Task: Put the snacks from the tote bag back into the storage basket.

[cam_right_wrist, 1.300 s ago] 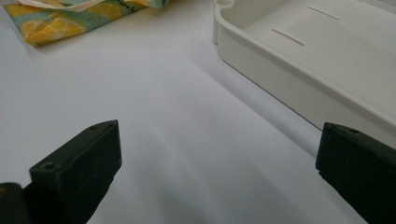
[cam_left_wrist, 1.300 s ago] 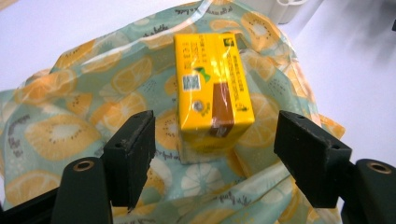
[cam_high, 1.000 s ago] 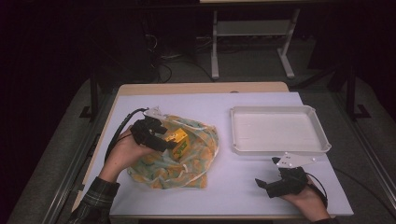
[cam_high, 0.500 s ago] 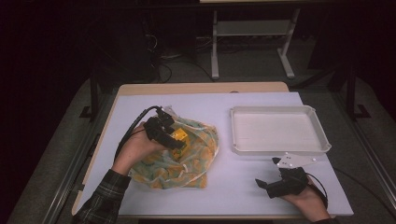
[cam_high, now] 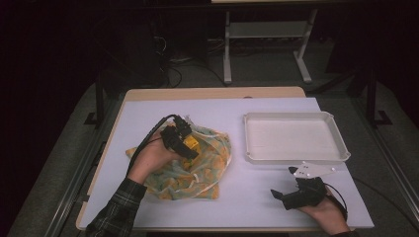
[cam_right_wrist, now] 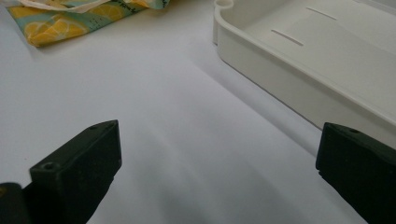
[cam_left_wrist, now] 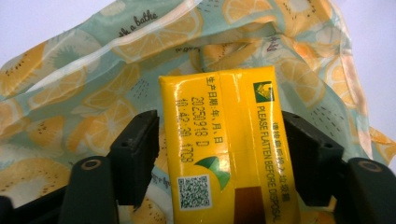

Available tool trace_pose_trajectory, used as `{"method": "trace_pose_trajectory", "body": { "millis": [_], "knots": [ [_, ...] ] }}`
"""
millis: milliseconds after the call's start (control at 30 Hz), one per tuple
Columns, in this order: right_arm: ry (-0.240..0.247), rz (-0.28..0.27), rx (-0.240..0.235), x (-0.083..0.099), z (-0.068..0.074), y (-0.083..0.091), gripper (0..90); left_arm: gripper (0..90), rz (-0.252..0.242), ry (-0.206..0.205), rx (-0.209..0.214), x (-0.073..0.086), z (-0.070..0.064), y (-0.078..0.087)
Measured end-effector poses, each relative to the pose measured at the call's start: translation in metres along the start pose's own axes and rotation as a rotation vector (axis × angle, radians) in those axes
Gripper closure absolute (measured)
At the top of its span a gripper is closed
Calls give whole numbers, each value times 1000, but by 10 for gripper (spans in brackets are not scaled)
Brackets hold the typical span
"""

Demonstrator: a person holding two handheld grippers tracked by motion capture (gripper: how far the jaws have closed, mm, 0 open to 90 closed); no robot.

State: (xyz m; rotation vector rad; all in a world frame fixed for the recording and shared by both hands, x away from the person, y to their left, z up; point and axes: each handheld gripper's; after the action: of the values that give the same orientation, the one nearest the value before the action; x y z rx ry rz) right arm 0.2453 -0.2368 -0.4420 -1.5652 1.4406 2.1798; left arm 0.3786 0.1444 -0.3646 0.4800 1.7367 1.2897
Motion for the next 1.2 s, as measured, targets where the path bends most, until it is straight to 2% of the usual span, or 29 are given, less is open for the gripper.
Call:
{"method": "trace_pose_trajectory", "body": {
  "millis": [267,600,833,1133,1200],
  "knots": [
    [0,0,1,0,0,0,0,441,33,-12,-4,-1,-2,-3],
    [-2,-2,1,0,0,1,0,514,36,-30,-27,0,-2,-2],
    [0,-2,0,0,0,1,0,526,37,-37,-31,0,-3,-1],
    [-1,3,8,1,0,0,0,530,31,-65,-39,0,-4,0],
    [-1,13,8,1,1,-1,0,531,18,-61,-35,1,-3,3]
  ]
}}
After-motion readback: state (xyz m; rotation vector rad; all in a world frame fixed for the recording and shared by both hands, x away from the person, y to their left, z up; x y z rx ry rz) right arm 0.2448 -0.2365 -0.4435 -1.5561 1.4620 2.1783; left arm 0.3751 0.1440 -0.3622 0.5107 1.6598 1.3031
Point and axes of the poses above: each handheld gripper's, and its own axes: y roughly backward along the jaws, x roughly out of its underside, z roughly to its left, and after that the axes turned 1 degree about x, right-handed
